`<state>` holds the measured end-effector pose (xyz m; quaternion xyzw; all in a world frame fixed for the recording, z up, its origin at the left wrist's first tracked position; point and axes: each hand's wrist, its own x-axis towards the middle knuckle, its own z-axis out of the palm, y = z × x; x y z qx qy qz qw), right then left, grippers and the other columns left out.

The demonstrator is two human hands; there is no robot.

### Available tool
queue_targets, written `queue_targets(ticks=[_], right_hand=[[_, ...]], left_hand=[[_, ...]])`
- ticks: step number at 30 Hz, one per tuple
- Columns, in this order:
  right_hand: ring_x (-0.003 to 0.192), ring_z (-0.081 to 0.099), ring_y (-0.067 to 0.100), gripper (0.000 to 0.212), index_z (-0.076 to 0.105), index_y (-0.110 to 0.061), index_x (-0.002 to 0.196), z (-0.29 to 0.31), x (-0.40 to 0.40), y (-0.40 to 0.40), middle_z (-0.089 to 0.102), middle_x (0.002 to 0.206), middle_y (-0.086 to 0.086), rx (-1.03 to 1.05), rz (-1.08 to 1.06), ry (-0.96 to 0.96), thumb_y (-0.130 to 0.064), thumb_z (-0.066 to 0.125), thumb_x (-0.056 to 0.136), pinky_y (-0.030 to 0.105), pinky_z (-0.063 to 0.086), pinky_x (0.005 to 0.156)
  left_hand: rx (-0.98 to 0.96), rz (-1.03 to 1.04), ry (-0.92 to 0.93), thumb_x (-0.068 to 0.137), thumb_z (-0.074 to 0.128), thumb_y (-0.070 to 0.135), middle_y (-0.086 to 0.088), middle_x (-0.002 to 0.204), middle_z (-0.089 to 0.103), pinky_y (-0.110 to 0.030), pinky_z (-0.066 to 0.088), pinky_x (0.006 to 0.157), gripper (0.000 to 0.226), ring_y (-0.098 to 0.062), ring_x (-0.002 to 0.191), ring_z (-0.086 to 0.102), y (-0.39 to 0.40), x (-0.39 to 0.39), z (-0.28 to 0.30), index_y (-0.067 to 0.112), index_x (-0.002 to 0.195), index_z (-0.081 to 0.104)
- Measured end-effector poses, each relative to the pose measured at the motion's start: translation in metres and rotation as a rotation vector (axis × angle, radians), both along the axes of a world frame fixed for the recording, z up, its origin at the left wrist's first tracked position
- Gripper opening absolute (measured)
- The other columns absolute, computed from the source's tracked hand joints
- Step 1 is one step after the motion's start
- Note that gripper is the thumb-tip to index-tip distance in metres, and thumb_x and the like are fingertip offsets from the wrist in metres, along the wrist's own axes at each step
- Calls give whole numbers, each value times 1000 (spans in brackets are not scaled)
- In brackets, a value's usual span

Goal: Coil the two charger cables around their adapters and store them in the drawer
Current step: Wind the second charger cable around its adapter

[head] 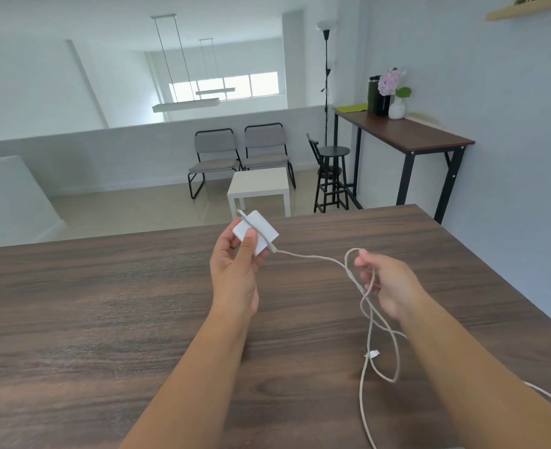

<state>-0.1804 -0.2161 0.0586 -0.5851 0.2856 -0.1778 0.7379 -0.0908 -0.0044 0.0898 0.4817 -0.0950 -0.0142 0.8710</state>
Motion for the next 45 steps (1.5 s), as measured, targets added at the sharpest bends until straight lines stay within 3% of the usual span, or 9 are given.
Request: queue_targets(ticks=[3, 7, 10, 14, 18, 23, 29, 36, 45], right_hand=[[51, 38, 10, 18, 62, -12, 76, 0, 4, -24, 58, 72, 2, 390, -59, -10, -19, 57, 92, 23, 32, 49], [41, 43, 6, 21, 67, -4, 90, -7, 6, -24, 54, 73, 4, 388, -87, 5, -21, 56, 96, 16, 37, 35], [89, 64, 23, 47, 54, -6, 127, -8, 9, -10, 59, 112, 13, -38, -12, 200, -37, 61, 92, 35, 58, 73], [141, 30, 22, 63, 28, -35, 148, 12, 10, 22, 30, 154, -6, -765, 189, 150, -40, 55, 92, 47, 27, 113], [127, 50, 10, 48, 41, -41, 139, 24, 13, 59, 68, 117, -10, -382, 706, 2, -28, 53, 94, 35, 30, 105], [61, 59, 12, 18, 66, -25, 108, 21, 14, 65, 49, 55, -7, -404, 503, -71, -21, 52, 98, 34, 51, 77], [77, 65, 14, 17, 71, -30, 89, 35, -2, 60, 70, 66, -1, -794, 755, 138, -33, 55, 94, 30, 47, 83], [54, 55, 6, 21, 72, -28, 92, 63, -9, 60, 54, 55, -10, -941, 649, 81, -35, 52, 96, 31, 54, 70], [79, 62, 0, 5, 73, -30, 84, 80, 2, 34, 69, 80, -16, -1314, 464, -40, -31, 69, 84, 28, 50, 75]], left_hand=[[13, 33, -8, 95, 57, 8, -6, 115, 64, -27, 57, 78, 37, -15, 99, 65, 4, 4, 0, 6, 131, 53], [100, 95, -16, 92, 63, 10, -17, 126, 59, -36, 54, 88, 34, -20, 105, 63, 1, 7, -5, 10, 126, 57], [140, 53, -15, 92, 64, 9, -18, 128, 59, -41, 54, 94, 35, -18, 102, 64, -3, 4, -7, 12, 125, 57], [160, -17, -18, 92, 62, 10, -15, 123, 60, -31, 56, 79, 34, -15, 97, 66, -16, -3, -6, 11, 126, 57], [122, -50, -3, 93, 62, 10, -11, 113, 64, -27, 56, 74, 35, -11, 89, 69, -26, -1, 3, 7, 127, 56], [202, 56, -62, 90, 66, 10, -16, 120, 61, -42, 57, 88, 34, -17, 95, 66, -22, 10, 14, 13, 123, 58], [374, 66, -133, 86, 71, 15, -5, 113, 62, -44, 58, 85, 36, -20, 91, 67, -14, 14, 2, 24, 120, 61], [568, -2, -224, 85, 73, 23, 3, 104, 64, -36, 58, 81, 36, -25, 91, 69, -15, 10, -3, 27, 119, 64], [886, -109, -508, 86, 72, 25, 6, 104, 56, -12, 47, 77, 43, 2, 91, 59, -6, 0, 0, 29, 128, 60]])
